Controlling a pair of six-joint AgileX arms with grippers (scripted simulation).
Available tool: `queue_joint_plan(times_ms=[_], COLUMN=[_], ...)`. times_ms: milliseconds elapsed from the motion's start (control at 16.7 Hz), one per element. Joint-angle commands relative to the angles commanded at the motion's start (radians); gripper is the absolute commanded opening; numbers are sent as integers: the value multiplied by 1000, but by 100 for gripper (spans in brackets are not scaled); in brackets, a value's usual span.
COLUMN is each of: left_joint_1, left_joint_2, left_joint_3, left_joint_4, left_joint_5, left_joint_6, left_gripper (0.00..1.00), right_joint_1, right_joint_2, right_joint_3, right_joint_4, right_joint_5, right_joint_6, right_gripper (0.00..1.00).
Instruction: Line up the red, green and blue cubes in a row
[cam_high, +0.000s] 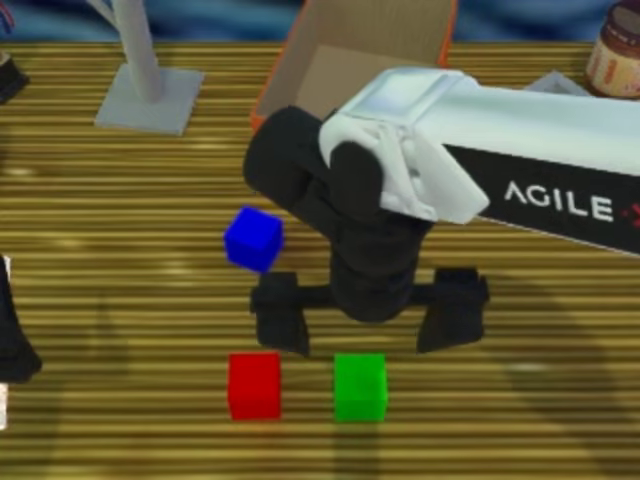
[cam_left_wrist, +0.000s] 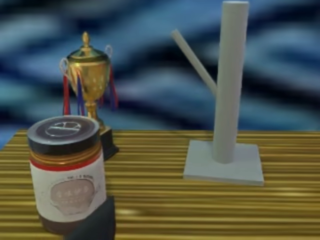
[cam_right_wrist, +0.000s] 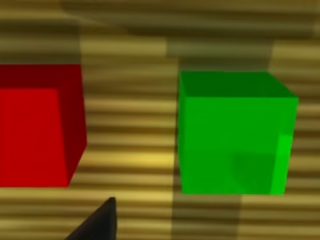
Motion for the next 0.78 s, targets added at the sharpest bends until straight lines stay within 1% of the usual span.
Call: queue_joint_plan(times_ms=[180, 360, 600, 780], left_joint_1=[-22, -65, -142, -206], left_joint_2=[90, 275, 659, 1022], left_joint_3=[91, 275, 617, 909], left_joint_4=[-62, -178, -390, -578], left_joint_5=[0, 1, 4, 5], left_joint_6=[-1, -1, 1, 3], left_gripper=[100, 100, 100, 100], right_joint_1=[-41, -113, -244, -360], right_joint_2=[-88, -251, -554, -822], right_joint_3=[-68, -201, -455, -680], right_joint_4=[47, 133, 294, 439], right_joint_5=[10, 24, 39, 43], right_joint_6=[-37, -110, -250, -371], right_gripper=[100, 100, 100, 100])
